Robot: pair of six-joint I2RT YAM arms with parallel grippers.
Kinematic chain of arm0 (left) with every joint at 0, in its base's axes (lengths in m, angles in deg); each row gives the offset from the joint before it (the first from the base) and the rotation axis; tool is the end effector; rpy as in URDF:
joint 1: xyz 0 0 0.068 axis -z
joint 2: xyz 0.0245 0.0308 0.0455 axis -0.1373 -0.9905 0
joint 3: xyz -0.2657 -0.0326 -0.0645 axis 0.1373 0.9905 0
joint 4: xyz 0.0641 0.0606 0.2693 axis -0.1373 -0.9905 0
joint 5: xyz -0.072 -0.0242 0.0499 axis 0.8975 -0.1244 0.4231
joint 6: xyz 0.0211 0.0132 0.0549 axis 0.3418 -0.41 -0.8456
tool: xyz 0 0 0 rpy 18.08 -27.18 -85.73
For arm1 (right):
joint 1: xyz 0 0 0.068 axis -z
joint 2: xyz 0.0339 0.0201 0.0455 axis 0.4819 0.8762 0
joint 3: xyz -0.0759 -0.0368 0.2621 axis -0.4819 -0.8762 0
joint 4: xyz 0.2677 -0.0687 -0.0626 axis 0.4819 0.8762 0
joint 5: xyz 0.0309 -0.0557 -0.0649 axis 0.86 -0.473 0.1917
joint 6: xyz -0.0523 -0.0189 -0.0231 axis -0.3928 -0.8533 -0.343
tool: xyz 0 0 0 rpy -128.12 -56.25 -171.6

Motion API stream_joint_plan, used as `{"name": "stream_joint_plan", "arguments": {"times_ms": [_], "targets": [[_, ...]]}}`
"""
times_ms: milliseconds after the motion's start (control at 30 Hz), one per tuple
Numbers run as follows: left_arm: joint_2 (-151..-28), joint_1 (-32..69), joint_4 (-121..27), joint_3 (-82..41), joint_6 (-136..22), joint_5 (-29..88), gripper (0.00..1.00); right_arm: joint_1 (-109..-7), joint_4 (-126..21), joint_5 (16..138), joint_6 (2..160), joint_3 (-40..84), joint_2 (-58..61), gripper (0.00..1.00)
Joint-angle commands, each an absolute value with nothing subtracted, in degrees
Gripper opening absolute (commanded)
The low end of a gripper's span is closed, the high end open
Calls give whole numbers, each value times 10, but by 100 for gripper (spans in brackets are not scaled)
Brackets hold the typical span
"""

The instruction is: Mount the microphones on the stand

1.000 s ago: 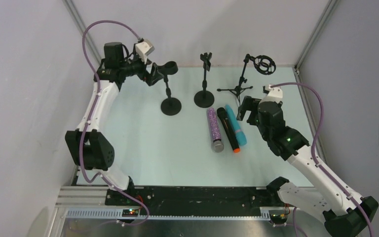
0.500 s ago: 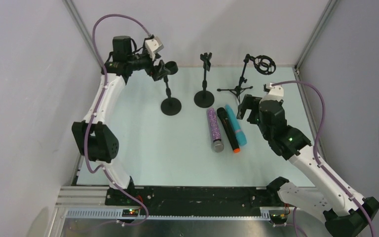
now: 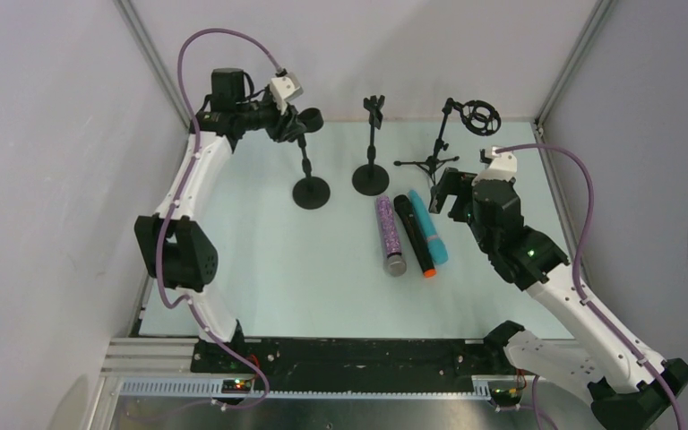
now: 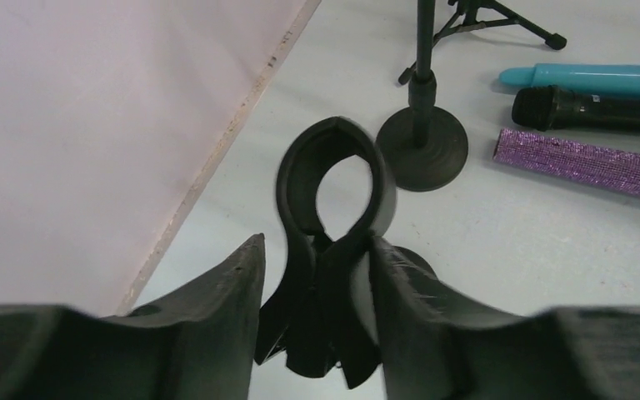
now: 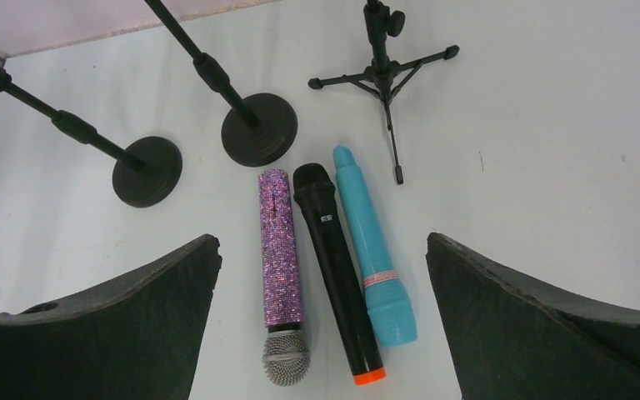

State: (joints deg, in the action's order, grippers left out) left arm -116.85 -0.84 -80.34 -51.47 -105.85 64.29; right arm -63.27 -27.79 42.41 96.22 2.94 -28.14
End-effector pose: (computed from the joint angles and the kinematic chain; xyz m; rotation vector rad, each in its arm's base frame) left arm 0.4316 -0.0842 0.3811 1.1300 1.6252 -0.4536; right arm 0.1943 0.1088 0.3671 0.1130 1.8839 0.2219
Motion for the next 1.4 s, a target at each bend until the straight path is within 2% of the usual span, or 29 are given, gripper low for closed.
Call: {"name": "stream_joint_plan", "arguments": {"times_ms": [0,233,333,633,1100,1367], "targets": [[-1145,0,-811,-497,-1082,630,42,-637,-290,424,951,54,-290,100],[-1103,7,-817,-452,-1078,625,9,-638,-295,430,950,53,-293,100],[-1071,10,-821,-430,-1071,628,0,-640,-296,432,952,53,-289,100],[-973,30,-843,-372,-1070,623,0,-658,-289,417,949,53,-284,100],[-888,48,-907,-366,-1040,644,0,-684,-275,398,950,53,-282,100],[-835,94,-964,-296,-1025,626,0,-711,-279,386,958,44,-274,100]]}}
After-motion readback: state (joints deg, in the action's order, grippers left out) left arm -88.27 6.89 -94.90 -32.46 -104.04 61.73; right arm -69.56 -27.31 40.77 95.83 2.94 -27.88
